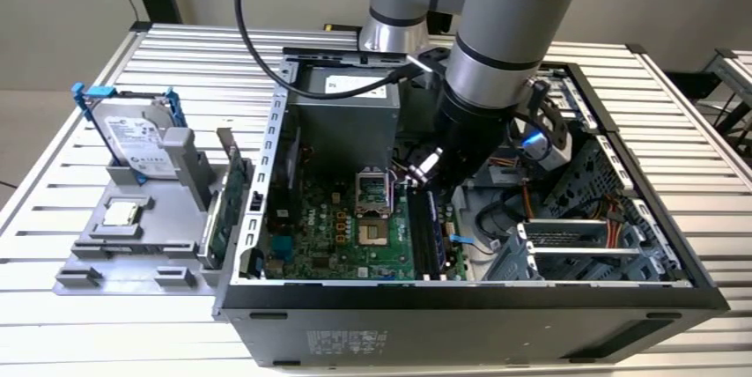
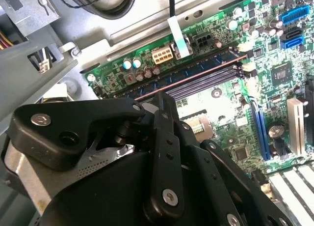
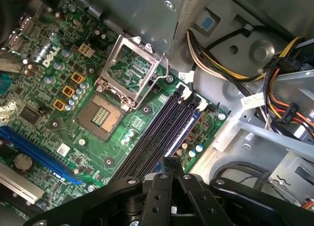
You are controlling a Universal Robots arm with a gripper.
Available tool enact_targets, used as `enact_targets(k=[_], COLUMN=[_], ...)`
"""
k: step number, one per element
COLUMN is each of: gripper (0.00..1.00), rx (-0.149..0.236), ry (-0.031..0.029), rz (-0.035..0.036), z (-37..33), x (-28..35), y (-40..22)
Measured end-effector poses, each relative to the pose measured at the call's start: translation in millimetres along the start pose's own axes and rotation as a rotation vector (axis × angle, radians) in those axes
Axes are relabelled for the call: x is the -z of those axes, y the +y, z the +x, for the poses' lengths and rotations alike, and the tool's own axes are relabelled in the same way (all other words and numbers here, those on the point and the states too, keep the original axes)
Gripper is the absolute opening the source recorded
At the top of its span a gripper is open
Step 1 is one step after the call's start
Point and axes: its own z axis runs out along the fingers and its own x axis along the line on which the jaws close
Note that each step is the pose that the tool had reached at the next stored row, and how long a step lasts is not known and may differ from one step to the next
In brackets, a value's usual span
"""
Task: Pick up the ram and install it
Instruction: 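Press down the ram until it locks into place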
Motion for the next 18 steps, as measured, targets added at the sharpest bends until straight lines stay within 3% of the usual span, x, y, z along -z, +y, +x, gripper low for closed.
enact_targets(k=[11, 18], gripper=[0.0, 0.0], rx=[0.036, 0.101], ry=[0.0004, 0.0009], rz=[0.0004, 0.001], z=[0.1, 0.0], x=[0.1, 0.0], y=[0.0, 0.0])
